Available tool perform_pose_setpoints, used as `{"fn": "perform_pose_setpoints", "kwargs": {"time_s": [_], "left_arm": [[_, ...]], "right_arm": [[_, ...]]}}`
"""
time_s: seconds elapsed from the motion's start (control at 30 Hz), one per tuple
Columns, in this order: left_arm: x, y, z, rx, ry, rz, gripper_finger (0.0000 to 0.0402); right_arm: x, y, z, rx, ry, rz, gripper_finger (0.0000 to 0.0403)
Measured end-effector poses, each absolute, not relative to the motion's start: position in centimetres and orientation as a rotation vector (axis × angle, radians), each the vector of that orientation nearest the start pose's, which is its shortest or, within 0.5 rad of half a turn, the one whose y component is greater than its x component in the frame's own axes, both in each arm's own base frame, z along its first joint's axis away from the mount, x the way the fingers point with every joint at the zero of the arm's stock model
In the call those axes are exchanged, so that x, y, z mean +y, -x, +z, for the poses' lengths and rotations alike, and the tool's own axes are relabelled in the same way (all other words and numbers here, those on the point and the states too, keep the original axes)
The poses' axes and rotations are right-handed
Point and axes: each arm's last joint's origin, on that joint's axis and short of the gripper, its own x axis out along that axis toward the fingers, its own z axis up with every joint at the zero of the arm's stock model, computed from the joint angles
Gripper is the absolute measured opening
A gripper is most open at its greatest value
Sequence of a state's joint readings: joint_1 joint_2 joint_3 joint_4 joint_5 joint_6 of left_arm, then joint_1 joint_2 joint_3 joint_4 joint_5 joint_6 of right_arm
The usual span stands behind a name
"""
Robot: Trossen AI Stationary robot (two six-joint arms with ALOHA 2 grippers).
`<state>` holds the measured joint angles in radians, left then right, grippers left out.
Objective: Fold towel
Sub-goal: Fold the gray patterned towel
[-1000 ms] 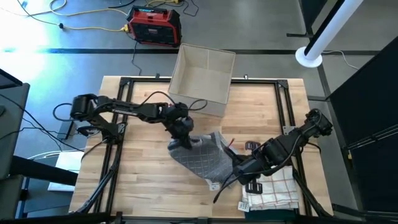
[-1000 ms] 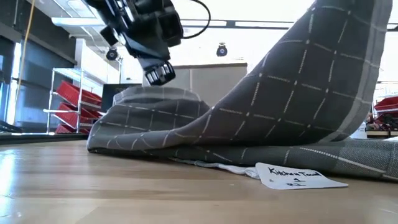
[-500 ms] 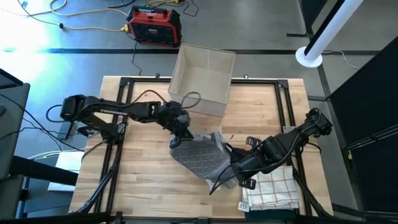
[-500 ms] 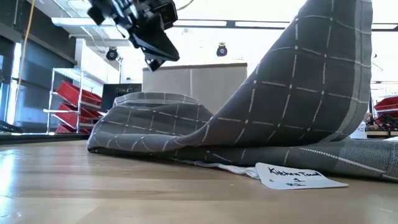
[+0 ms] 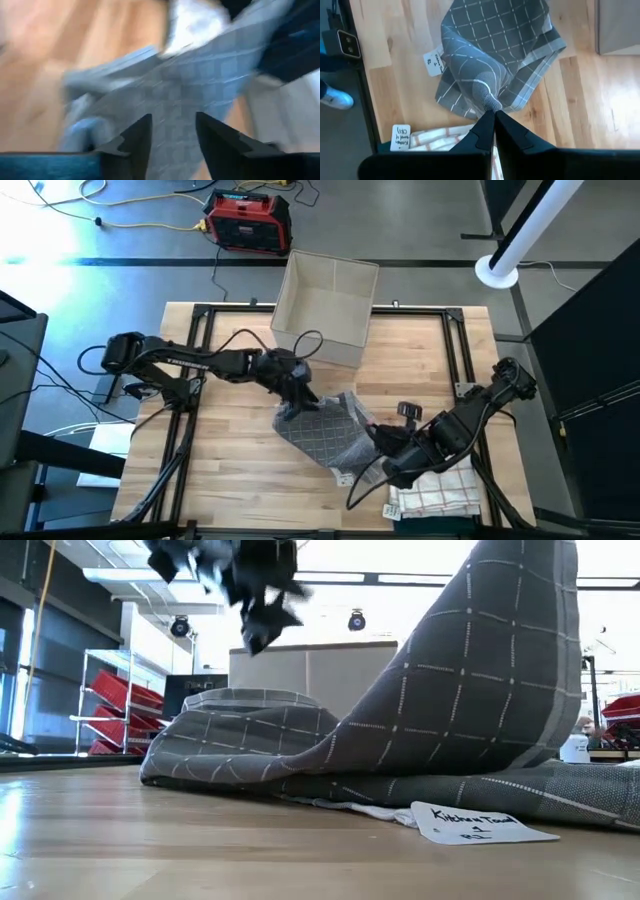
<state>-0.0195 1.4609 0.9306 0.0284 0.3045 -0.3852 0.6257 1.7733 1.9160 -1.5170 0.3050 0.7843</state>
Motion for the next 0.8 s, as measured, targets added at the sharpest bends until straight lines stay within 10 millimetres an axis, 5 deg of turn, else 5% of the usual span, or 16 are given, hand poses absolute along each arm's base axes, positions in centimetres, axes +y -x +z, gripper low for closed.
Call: {"fn": "perform_pose_setpoints", "kwargs": {"time_s": [0.13, 0.23, 0.43, 0.6, 0.8], "left_arm": [[-3.3, -32.2, 24.9, 0.484, 0.396, -0.152, 0.0191], [-3.5, -32.6, 22.7, 0.596, 0.395, -0.123, 0.0200], [-1.2, -32.5, 19.6, 0.785, 0.302, 0.000, 0.0205], [0.9, -32.5, 19.5, 0.783, 0.289, 0.048, 0.0205], [1.0, -33.1, 18.8, 0.784, 0.367, -0.040, 0.0205]], "right_arm": [[18.5, -27.0, 36.4, 1.184, -0.057, -0.227, 0.0000], [18.5, -27.1, 36.4, 1.160, -0.070, -0.254, 0.0000], [18.4, -27.1, 36.4, 1.159, -0.080, -0.272, 0.0000], [18.3, -27.1, 36.4, 1.164, -0.061, -0.264, 0.0000], [18.2, -27.2, 36.4, 1.162, -0.065, -0.271, 0.0000]]}}
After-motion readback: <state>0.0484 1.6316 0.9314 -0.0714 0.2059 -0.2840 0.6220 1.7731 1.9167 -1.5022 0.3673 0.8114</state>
